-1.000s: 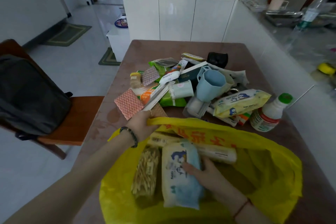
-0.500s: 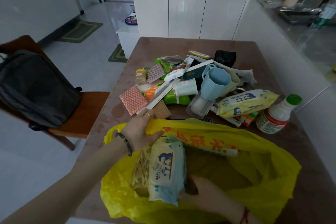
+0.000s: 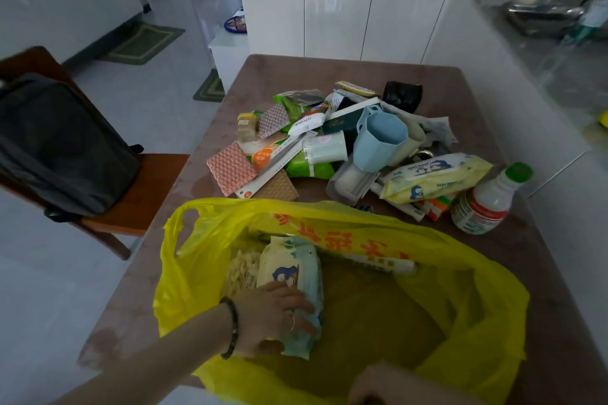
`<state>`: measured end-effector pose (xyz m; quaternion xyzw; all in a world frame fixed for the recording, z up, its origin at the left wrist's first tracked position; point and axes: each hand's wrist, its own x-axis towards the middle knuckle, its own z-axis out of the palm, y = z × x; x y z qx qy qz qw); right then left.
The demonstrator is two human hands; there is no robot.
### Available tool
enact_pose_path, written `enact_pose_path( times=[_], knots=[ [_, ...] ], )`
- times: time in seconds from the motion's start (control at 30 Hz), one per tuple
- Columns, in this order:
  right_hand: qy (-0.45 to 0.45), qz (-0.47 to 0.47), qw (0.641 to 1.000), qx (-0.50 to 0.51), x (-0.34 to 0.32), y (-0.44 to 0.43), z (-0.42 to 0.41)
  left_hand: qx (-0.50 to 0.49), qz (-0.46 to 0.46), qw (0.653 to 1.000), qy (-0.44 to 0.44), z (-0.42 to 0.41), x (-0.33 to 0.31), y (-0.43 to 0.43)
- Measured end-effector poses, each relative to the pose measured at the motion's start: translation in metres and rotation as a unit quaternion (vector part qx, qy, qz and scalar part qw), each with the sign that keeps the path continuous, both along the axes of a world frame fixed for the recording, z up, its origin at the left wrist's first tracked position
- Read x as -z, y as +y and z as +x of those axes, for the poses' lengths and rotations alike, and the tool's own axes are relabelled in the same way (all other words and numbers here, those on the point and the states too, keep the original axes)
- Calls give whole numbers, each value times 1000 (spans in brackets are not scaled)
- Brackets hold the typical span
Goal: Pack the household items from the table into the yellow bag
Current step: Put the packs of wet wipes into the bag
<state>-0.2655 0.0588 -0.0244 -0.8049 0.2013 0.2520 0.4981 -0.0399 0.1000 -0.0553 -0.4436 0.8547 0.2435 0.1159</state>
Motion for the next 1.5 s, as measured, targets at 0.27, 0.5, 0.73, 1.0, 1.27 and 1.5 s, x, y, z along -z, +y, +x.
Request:
enact_pose_path(
  times=[0.27,0.5,0.73,1.0,1.27,1.5],
  knots=[
    [-247,74,673,693,-40,-116,-20,-210,-183,908,313,-6,-60,-43],
    [-167,273,487,813,-41,-205,3,-216,-213,941,150,-15,-66,-91],
    [-145,307,435,834,-21,-214,16,-174,-103,976,-81,-24,-60,-105],
    [-233,155,439,854,-1,-201,5,-198,-98,971,-88,-25,-64,-108],
    [-403,186,629,638,-43,-95,-62,-299,-132,945,12,-20,-62,-118],
    [15,178,831,527,2,-40,-45,-377,-110,904,168,-26,-65,-123]
  ],
)
